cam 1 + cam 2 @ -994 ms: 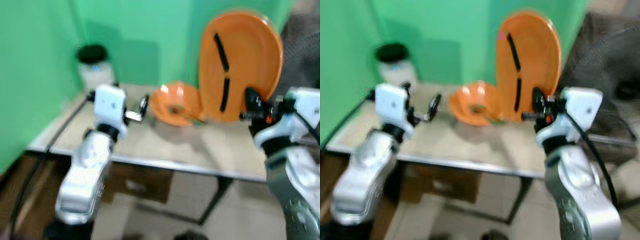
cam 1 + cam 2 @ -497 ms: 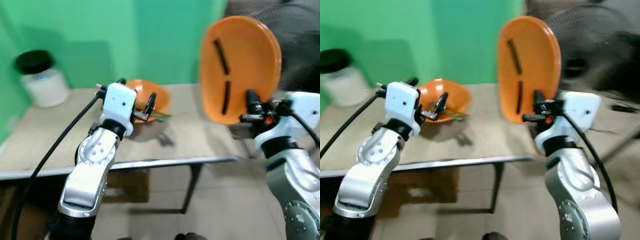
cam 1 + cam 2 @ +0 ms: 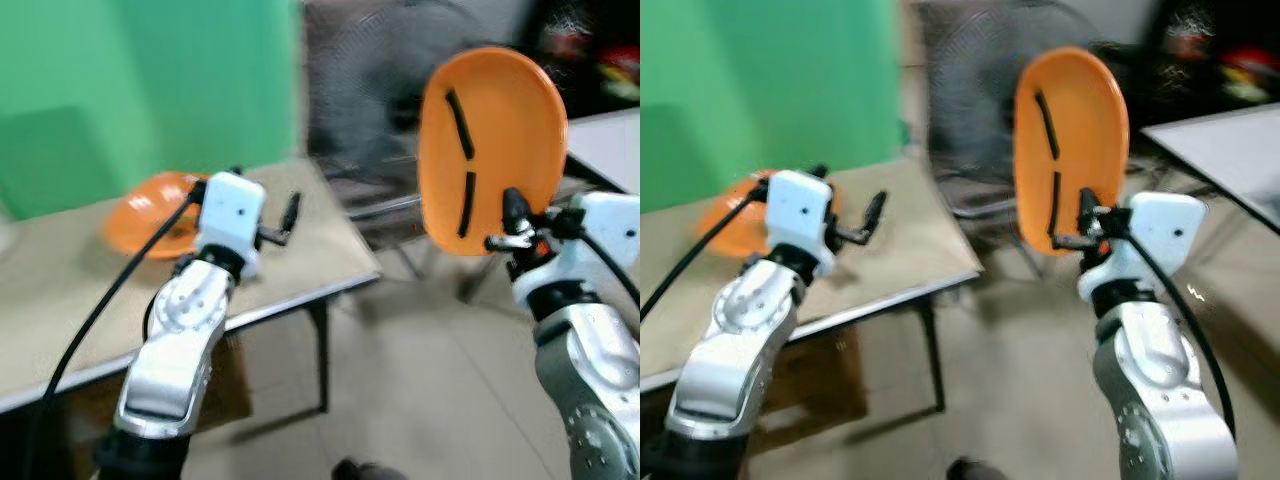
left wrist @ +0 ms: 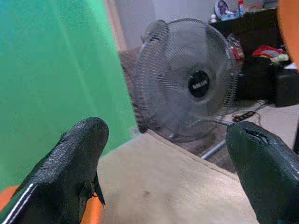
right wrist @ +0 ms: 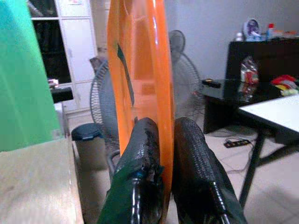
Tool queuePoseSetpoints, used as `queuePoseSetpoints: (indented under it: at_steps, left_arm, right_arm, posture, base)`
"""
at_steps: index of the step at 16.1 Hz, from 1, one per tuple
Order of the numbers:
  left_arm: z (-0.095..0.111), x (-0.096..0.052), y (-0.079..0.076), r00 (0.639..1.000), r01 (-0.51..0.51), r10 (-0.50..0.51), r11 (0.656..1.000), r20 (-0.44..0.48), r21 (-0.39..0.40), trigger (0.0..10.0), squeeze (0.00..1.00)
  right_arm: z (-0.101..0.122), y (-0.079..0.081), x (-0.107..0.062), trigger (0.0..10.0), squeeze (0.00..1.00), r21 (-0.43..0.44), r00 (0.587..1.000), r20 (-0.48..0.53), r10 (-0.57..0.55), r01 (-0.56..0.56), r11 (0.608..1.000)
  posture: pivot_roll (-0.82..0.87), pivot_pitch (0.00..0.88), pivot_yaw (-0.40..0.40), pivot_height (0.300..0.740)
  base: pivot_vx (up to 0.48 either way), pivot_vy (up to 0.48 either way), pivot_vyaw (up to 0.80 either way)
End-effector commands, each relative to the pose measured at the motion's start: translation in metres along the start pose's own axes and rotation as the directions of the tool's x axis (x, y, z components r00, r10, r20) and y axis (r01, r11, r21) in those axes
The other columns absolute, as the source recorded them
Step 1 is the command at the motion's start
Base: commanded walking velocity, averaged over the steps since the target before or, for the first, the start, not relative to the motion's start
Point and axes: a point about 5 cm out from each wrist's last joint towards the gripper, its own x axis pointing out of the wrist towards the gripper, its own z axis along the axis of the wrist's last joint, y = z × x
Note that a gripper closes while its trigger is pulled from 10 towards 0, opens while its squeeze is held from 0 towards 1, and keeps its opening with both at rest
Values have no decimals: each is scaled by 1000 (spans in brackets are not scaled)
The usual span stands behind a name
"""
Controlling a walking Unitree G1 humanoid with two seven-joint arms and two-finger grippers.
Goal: Setting the table
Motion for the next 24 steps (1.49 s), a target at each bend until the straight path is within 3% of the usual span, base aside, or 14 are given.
queuePoseSetpoints:
  at_steps: [1, 2, 4, 9, 11, 14, 16, 18, 19, 20, 24]
  left_arm:
    - [-1, 0, -2, 1000, -26, 26, 999, 0, -32, 10000, 0]
    - [-2, -1, -1, 997, -74, 75, 995, 15, -64, 10000, 0]
    - [2, 0, -2, 987, -135, 144, 984, 76, -112, 10000, 0]
    - [0, 1, -1, 992, -108, 116, 983, 48, -145, 10000, 0]
    - [-5, 0, 0, 998, -57, 57, 993, -4, -107, 10000, 0]
    - [-11, -2, 14, 988, -147, 145, 988, 59, 39, 10000, 0]
    - [-13, -5, 13, 990, -128, 123, 988, 69, 82, 10000, 0]
    - [-18, -9, 8, 1000, -24, 24, 1000, 0, 17, 10000, 0]
    - [-19, -10, 6, 1000, -11, 11, 1000, -12, -2, 10000, 0]
    - [-22, -14, 5, 999, -12, 9, 997, -32, -73, 10000, 0]
    - [-23, -16, 6, 999, -28, 27, 999, -22, -33, 10000, 0]
  right_arm:
    - [9, 0, -2, 10000, 0, -2, 999, 51, 5, -5, 1000]
    - [7, 1, -3, 10000, 0, 49, 999, 45, 2, -4, 999]
    - [5, 1, -2, 10000, 0, 49, 999, 49, -2, 0, 999]
    - [0, -3, -5, 10000, 0, 57, 999, 29, -45, 43, 997]
    - [-3, -7, -8, 10000, 0, 47, 997, 20, -68, 67, 997]
    - [-10, -8, -11, 10000, 0, 12, 997, -2, -73, 73, 997]
    - [-10, -12, -15, 10000, 0, -26, 994, 8, -105, 105, 994]
    - [-14, -12, -15, 10000, 0, -21, 996, -19, -86, 85, 996]
    - [-17, -12, -15, 10000, 0, -16, 996, -33, -81, 81, 997]
    - [-25, -10, -13, 10000, 0, 0, 995, -83, -50, 50, 999]
    - [-31, -4, -12, 10000, 0, 0, 993, -114, -15, 15, 1000]
  posture:
    - [-21, 0, 5, 740]
    - [-19, 0, 2, 740]
    - [-8, 0, -6, 740]
    - [-30, 0, 22, 740]
    - [-25, 0, 21, 740]
    - [-31, 0, 29, 740]
    - [-38, 0, 30, 740]
    - [-27, 0, 21, 740]
    - [-23, 0, 16, 740]
    - [-20, 0, 3, 740]
    - [-9, 0, -12, 740]
  base:
    - [0, 0, -800]
    - [0, 0, 0]
    - [0, 0, 0]
    - [0, 0, -160]
    - [0, 0, -400]
    - [0, 0, 0]
    - [0, 0, -800]
    - [0, 0, -800]
    - [0, 0, -800]
    - [0, 0, -800]
    - [0, 0, -800]
